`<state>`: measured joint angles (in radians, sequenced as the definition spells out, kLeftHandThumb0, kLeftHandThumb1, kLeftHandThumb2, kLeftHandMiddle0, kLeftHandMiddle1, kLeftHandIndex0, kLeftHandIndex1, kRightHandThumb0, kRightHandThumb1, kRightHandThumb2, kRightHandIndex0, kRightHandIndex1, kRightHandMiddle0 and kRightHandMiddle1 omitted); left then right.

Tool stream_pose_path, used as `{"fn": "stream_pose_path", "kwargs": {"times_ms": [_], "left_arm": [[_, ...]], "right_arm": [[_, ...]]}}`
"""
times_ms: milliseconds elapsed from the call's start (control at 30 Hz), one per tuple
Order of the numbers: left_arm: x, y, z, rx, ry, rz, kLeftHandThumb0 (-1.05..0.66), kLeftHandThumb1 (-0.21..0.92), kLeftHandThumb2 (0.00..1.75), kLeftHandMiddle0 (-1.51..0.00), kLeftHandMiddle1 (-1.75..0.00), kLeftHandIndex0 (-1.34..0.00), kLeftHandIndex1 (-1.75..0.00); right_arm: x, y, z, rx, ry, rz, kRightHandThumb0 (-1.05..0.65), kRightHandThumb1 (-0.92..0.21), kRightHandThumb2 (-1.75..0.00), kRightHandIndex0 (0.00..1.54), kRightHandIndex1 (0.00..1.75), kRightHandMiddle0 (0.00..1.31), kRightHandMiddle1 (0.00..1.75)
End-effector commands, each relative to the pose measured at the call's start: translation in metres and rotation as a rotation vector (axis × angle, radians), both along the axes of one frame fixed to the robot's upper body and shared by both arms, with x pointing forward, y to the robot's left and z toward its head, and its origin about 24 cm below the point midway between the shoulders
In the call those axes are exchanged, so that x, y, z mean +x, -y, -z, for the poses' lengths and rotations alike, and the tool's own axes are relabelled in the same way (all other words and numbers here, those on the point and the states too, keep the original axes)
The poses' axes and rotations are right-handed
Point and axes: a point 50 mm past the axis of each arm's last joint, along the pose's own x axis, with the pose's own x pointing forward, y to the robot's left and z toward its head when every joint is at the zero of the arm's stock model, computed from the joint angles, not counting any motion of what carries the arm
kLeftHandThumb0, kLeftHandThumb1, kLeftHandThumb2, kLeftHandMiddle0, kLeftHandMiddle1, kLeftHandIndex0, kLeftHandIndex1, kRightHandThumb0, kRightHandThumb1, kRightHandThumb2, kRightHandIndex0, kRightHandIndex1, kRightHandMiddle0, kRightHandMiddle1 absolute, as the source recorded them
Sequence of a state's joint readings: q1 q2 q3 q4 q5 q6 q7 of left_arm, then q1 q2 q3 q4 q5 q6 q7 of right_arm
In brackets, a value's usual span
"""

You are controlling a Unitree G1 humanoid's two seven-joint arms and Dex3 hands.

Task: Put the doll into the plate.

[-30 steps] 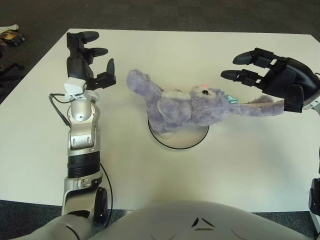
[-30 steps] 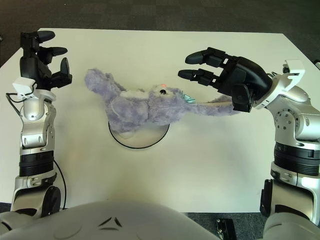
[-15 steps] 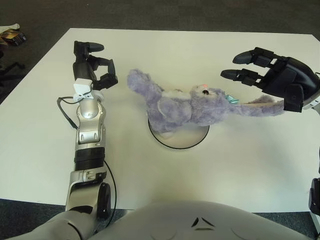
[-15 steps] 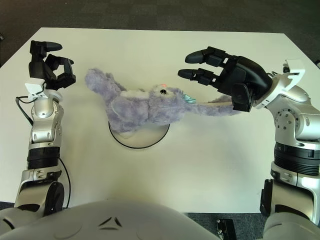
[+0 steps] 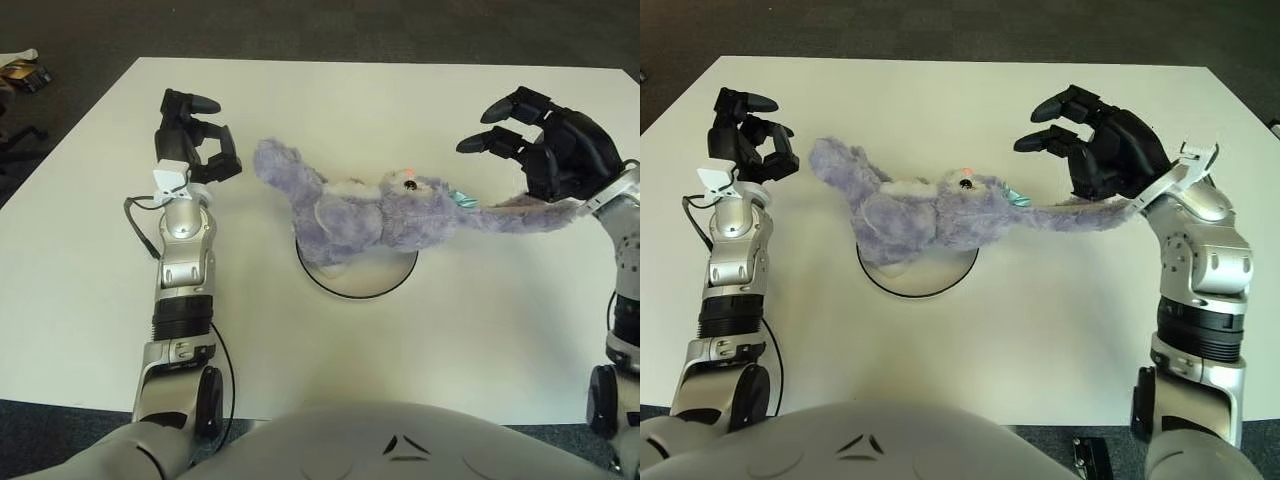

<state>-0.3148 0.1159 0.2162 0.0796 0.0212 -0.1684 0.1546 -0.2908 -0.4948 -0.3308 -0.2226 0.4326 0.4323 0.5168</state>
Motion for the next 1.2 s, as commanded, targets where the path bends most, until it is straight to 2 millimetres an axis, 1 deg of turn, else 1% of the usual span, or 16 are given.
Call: {"fn": "stream_pose_path", "kwargs": {"times_ms": [0, 100, 233, 367, 533, 833, 867, 967, 1167], "left_arm": [[0.003, 0.004, 0.002, -0.082, -0.018, 0.056, -0.01, 0.37, 1.26, -0.46, -1.75, -0.45, -1.75], [0.004, 0.005, 0.003, -0.096, -0.028, 0.074, -0.01, 0.36, 1.28, -0.47, -1.75, -0.45, -1.75], [0.004, 0.008, 0.005, -0.095, -0.059, 0.104, -0.01, 0.35, 1.29, -0.48, -1.75, -0.46, -1.75], [0.004, 0.011, 0.006, -0.088, -0.085, 0.142, -0.01, 0.34, 1.29, -0.48, -1.75, -0.47, -1.75], [0.005, 0.015, 0.007, -0.074, -0.097, 0.186, -0.01, 0.33, 1.31, -0.49, -1.75, -0.47, -1.75], [0.007, 0.020, 0.007, -0.036, -0.088, 0.252, -0.01, 0.31, 1.33, -0.50, -1.75, -0.49, -1.75], [0.007, 0.021, 0.007, -0.035, -0.087, 0.256, -0.01, 0.30, 1.33, -0.57, -1.75, -0.48, -1.70], [0.008, 0.022, 0.007, -0.033, -0.084, 0.265, -0.01, 0.28, 1.34, -0.64, -1.75, -0.47, -1.64], [0.009, 0.025, 0.009, -0.023, -0.084, 0.288, -0.01, 0.28, 1.34, -0.67, -1.75, -0.45, -1.63]], "right_arm": [[-0.012, 0.017, 0.013, 0.156, 0.094, 0.473, -0.01, -0.47, -1.05, 0.53, 1.45, 0.43, 1.74], [-0.011, 0.012, 0.017, 0.195, 0.106, 0.493, -0.01, -0.43, -1.08, 0.56, 1.44, 0.46, 1.74], [-0.006, -0.002, 0.027, 0.252, 0.132, 0.524, -0.01, -0.37, -1.14, 0.63, 1.39, 0.51, 1.75], [-0.003, -0.006, 0.031, 0.266, 0.156, 0.555, -0.01, -0.32, -1.19, 0.67, 1.37, 0.55, 1.75], [0.004, -0.009, 0.037, 0.228, 0.154, 0.569, -0.01, -0.30, -1.22, 0.68, 1.39, 0.55, 1.75], [0.007, -0.014, 0.041, 0.143, 0.155, 0.543, -0.01, -0.30, -1.22, 0.71, 1.37, 0.54, 1.75], [0.007, -0.015, 0.041, 0.140, 0.154, 0.542, -0.01, -0.29, -1.22, 0.72, 1.37, 0.53, 1.75], [0.008, -0.015, 0.042, 0.135, 0.150, 0.538, -0.01, -0.29, -1.22, 0.73, 1.36, 0.53, 1.75], [0.009, -0.018, 0.047, 0.124, 0.137, 0.540, -0.01, -0.28, -1.22, 0.75, 1.34, 0.53, 1.75]]}}
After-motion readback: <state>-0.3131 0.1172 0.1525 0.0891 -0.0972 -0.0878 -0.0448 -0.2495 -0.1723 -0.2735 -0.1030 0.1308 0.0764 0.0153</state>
